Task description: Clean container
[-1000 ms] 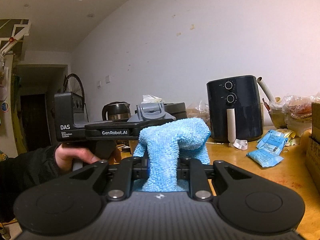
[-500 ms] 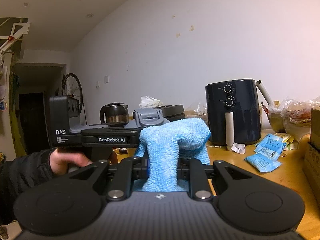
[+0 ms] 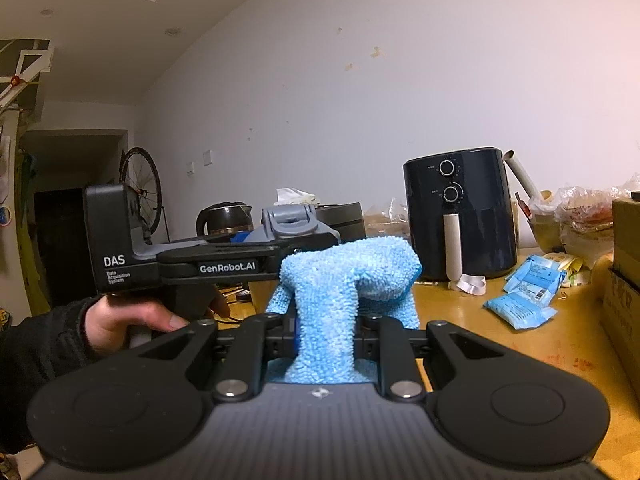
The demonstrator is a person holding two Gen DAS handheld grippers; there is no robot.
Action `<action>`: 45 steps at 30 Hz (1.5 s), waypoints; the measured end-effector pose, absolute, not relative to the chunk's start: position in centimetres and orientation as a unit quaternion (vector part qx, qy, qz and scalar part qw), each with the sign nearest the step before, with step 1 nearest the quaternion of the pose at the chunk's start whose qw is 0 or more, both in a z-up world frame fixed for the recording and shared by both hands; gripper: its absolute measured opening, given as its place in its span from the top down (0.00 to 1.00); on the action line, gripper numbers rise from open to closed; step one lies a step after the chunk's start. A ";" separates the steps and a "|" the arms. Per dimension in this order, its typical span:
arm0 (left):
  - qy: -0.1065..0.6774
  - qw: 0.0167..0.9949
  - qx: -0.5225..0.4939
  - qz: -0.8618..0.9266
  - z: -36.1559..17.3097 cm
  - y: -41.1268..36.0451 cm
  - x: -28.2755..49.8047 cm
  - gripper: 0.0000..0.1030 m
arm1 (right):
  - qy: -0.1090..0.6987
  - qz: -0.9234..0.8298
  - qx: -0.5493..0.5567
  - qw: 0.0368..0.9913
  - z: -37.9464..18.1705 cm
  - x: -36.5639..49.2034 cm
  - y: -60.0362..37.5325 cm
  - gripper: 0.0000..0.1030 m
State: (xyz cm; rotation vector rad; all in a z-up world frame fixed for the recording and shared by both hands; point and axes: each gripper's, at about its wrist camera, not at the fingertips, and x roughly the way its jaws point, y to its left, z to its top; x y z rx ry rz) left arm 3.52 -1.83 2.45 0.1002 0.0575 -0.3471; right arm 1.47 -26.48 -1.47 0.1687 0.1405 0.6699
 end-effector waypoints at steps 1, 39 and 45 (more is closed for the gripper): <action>0.030 0.985 0.049 -0.165 2.5 -2.0 3.5 0.02 | 0.069 0.327 0.083 0.939 -1.5 1.4 -26.5 0.84; 0.006 0.996 0.021 0.083 1.6 -8.0 2.8 0.00 | 0.083 0.311 0.099 0.942 -2.5 0.8 -27.6 0.84; 0.004 0.994 0.018 0.107 1.9 -8.9 3.1 0.00 | 0.082 0.311 0.105 0.941 -2.6 0.8 -27.9 0.84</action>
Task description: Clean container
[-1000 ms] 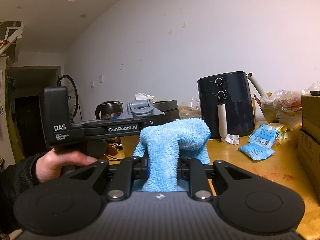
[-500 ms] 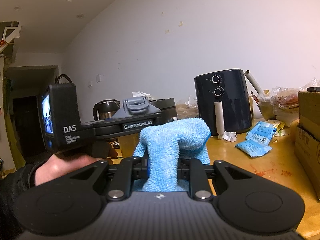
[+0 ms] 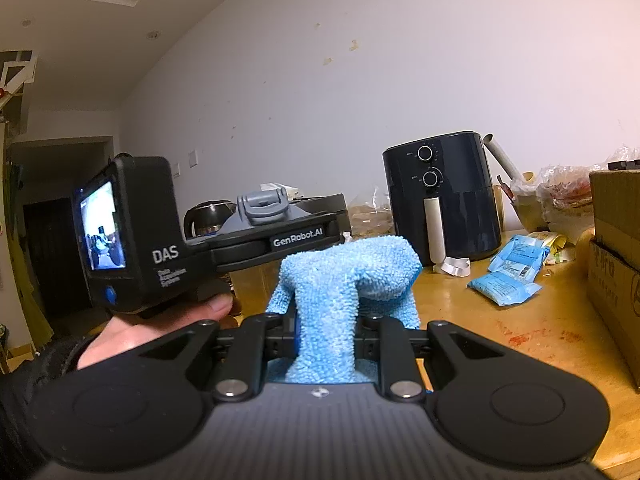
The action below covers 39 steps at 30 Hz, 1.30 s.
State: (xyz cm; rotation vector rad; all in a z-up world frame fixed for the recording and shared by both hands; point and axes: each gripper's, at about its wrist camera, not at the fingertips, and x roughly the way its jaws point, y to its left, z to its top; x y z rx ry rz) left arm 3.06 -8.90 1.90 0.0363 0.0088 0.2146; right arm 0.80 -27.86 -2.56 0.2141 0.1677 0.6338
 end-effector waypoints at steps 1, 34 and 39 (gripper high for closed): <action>0.004 0.994 0.017 0.108 1.9 -9.0 3.1 0.00 | 0.082 0.311 0.105 0.941 -2.6 0.8 -27.9 0.84; 0.008 0.998 0.005 0.055 1.6 -7.3 2.9 0.08 | 0.087 0.315 0.113 0.938 -2.9 1.3 -27.9 0.84; 0.011 0.999 0.007 0.035 1.6 -7.1 2.9 0.08 | 0.086 0.316 0.114 0.938 -2.9 1.3 -27.9 0.84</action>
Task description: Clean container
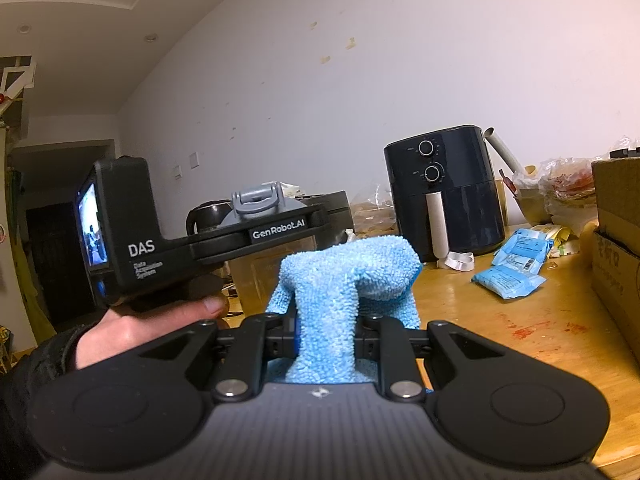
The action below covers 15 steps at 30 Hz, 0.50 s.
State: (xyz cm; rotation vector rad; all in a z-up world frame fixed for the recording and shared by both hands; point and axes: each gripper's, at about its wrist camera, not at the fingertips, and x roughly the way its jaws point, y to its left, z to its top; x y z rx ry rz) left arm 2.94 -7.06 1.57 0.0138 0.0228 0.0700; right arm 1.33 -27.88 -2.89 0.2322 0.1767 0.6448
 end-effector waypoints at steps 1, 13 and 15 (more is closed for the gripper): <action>0.012 0.999 0.007 0.032 1.6 -7.0 2.9 0.08 | 0.086 0.316 0.114 0.938 -2.9 1.3 -27.9 0.84; 0.015 1.000 0.008 -0.010 1.6 -6.2 3.1 0.08 | 0.085 0.316 0.113 0.938 -2.9 0.8 -28.1 0.84; 0.015 1.000 0.008 -0.021 1.6 -6.0 3.1 0.08 | 0.085 0.318 0.112 0.938 -2.9 0.8 -28.0 0.84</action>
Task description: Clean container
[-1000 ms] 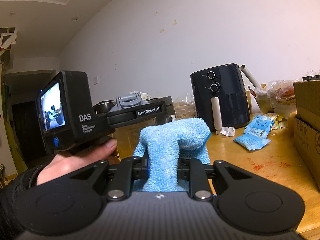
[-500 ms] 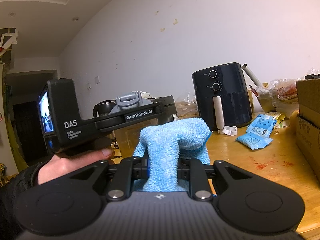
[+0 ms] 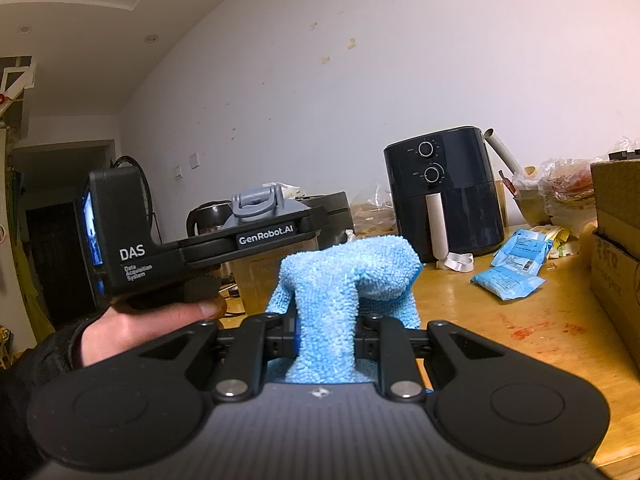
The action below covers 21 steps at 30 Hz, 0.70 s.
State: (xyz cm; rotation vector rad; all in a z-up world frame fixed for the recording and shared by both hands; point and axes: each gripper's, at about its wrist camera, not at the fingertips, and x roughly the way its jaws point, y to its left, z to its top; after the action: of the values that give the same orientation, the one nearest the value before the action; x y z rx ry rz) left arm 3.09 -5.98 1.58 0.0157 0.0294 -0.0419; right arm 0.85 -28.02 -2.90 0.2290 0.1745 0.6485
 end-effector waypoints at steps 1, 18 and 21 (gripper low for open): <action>0.015 0.999 0.008 -0.027 1.6 -5.9 3.1 0.08 | 0.086 0.318 0.112 0.938 -2.9 0.8 -27.9 0.84; 0.026 0.991 0.007 -0.129 1.7 -3.7 3.7 0.08 | 0.095 0.325 0.103 0.935 -3.1 1.0 -26.6 0.84; 0.028 0.989 0.008 -0.142 1.7 -3.3 3.8 0.08 | 0.096 0.327 0.103 0.934 -3.2 1.1 -26.4 0.83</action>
State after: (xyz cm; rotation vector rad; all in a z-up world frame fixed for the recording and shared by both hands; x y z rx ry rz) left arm 3.81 -3.34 1.70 0.0151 0.0565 -0.2847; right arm 1.07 -26.35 -3.23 0.2114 0.1968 0.6693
